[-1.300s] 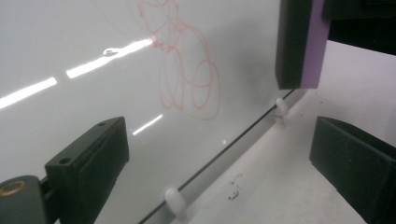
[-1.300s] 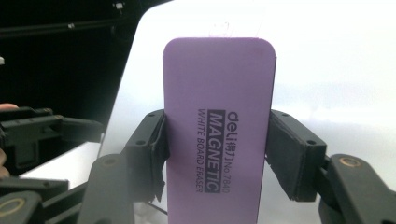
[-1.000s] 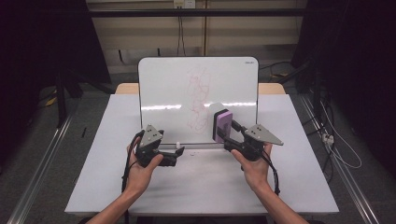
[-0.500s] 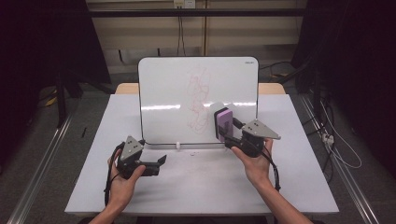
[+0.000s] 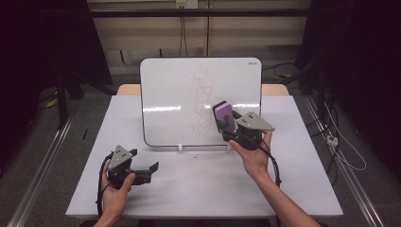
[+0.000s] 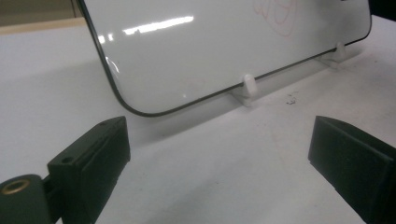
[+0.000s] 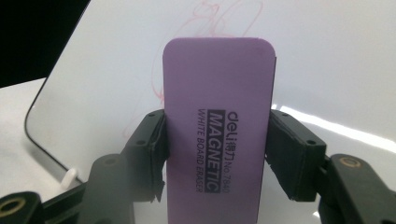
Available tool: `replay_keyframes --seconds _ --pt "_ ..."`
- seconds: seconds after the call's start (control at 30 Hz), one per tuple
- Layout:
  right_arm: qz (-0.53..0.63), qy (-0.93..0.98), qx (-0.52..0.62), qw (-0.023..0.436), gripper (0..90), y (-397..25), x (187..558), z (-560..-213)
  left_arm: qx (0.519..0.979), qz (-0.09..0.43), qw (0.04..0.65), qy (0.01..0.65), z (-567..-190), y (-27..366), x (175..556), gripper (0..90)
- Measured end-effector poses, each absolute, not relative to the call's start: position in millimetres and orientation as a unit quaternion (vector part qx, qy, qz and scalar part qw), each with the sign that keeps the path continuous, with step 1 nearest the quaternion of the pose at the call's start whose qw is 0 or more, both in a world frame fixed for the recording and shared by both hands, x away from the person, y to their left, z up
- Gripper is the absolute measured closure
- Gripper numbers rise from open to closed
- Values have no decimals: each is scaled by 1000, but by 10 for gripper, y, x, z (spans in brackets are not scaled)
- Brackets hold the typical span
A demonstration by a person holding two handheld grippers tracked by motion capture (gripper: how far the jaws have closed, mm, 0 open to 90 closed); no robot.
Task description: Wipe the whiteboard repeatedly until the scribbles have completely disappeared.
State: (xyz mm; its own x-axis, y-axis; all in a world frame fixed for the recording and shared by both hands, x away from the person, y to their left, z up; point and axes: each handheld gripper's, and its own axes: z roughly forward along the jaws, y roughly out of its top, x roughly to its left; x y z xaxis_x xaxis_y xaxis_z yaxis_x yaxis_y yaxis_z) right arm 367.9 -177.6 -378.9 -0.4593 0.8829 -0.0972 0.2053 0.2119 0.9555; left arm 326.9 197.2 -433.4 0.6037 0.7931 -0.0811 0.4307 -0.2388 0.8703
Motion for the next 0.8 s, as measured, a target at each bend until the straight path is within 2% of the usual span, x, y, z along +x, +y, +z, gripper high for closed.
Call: replay_keyframes --seconds 0.43,0.8 --pt "426 727 359 400 414 -1564 3925 -3571 754 197 477 407 -4315 2020 3293 54" --pt "369 758 341 416 415 -1348 4085 -3514 755 199 477 404 -4322 2024 3301 53"
